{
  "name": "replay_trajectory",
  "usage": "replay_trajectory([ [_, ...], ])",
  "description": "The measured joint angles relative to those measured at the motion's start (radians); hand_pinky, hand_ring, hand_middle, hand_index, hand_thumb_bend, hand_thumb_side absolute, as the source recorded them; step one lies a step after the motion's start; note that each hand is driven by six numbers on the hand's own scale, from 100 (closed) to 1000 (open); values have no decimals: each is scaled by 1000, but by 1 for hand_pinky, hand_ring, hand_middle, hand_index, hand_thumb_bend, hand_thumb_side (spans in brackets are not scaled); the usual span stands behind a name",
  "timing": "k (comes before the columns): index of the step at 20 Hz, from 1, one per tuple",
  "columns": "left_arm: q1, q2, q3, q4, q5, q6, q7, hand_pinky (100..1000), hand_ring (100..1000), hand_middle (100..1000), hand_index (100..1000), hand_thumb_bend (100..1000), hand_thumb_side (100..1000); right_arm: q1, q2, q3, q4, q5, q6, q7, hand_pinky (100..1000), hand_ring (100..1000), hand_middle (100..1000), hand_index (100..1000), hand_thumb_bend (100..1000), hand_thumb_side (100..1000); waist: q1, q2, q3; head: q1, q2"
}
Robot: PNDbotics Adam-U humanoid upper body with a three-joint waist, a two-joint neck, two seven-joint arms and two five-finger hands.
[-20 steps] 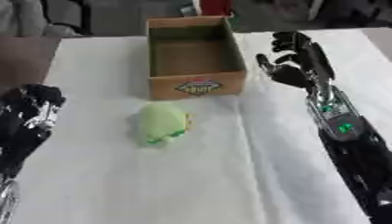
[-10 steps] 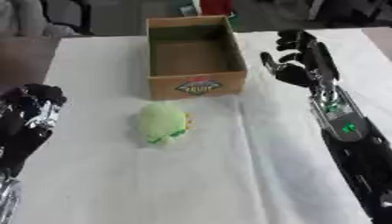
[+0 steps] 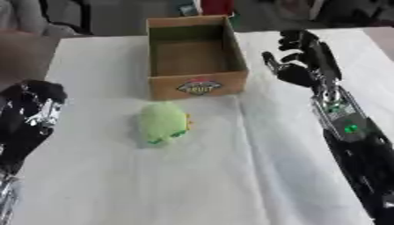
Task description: Pick up objects on the table and place them in the box.
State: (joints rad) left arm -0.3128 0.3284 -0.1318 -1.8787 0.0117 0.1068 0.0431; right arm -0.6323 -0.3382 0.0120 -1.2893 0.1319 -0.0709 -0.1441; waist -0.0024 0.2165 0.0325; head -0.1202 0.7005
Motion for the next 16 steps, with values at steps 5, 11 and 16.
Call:
replay_trajectory([
  [5, -92, 45, -66, 34, -63, 10, -71, 742, 697, 627, 619, 415, 337, 0, 2, 0, 0, 1, 1, 0, 579, 704, 638, 763, 381, 101, 0, -7, -17, 4, 2],
  [11, -199, 69, -164, 103, -215, 30, -203, 770, 758, 696, 738, 632, 298, 0, 14, 1, 0, 4, 1, 3, 579, 705, 638, 763, 380, 101, -3, -10, -33, 13, 3],
  [16, -248, 68, -213, 168, -359, 45, -311, 764, 758, 708, 743, 635, 180, 0, 18, 1, 0, 5, 1, 4, 579, 706, 638, 763, 380, 101, -3, -12, -34, 16, 3],
])
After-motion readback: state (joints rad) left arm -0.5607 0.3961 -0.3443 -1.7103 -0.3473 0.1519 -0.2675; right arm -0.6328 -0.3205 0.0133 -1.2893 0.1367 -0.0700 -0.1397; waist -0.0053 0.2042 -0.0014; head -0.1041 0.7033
